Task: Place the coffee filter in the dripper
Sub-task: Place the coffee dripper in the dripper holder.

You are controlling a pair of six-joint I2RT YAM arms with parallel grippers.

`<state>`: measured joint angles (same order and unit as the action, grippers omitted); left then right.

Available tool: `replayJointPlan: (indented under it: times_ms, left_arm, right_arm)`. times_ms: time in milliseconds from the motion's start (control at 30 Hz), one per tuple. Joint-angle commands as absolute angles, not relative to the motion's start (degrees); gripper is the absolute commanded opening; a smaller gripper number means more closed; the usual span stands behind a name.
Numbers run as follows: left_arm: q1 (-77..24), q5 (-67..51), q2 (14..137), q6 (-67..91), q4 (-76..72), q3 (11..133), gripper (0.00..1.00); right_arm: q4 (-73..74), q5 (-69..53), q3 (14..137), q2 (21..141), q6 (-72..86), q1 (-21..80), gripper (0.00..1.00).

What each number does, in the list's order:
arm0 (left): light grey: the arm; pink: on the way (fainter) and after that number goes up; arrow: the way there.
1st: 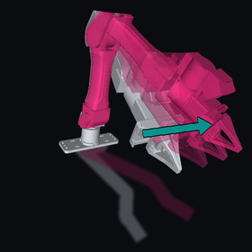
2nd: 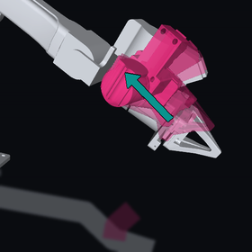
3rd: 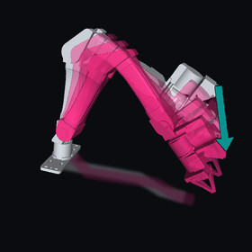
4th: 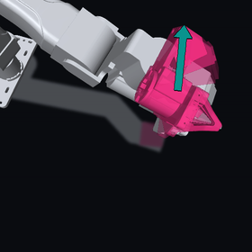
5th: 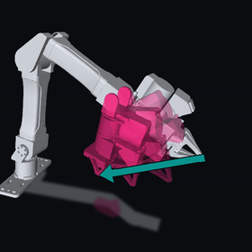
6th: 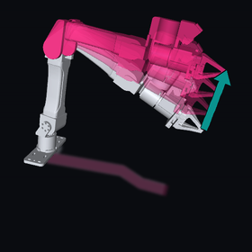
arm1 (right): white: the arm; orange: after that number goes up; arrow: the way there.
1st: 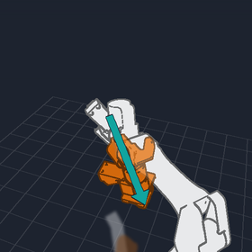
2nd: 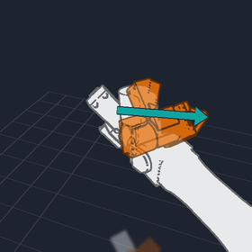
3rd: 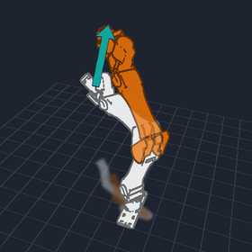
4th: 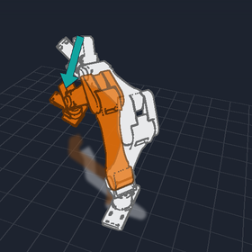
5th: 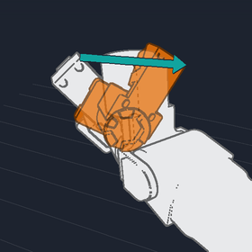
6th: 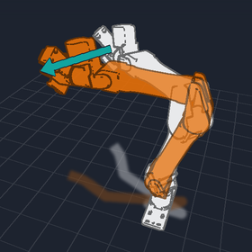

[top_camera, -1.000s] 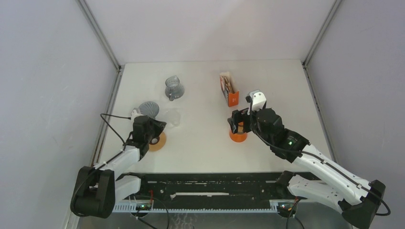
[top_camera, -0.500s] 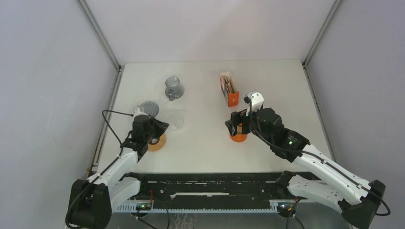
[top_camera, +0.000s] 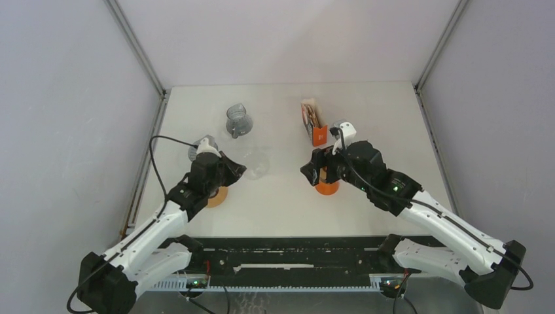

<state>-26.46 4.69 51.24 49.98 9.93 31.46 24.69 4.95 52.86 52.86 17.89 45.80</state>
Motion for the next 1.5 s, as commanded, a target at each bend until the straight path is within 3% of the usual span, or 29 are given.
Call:
replayJointPlan:
  times_ms: [0,500,933,1467]
  left_arm:
    - [-31.87,7.64,50.06,48.3,10.74,38.12,0.0]
    - [-44.22,10.93,55.81,45.62,13.16,48.94,0.0]
    - [-48.51,8.61,66.09,42.8,15.76,61.78,0.0]
    - [-52.26,4.78,80.39,39.81,20.82,77.67,0.0]
  right_arm:
    - [25.43,2.54,56.01,54.86,21.88,46.14,0.91]
    - [26.29,-3.13,59.22,59.08,26.28,42.84,0.86]
    - [26.47,-12.85,59.24,57.11,28.4,34.4,0.73]
    - [32.62,-15.77,59.85,55.59,27.18,24.65,0.46]
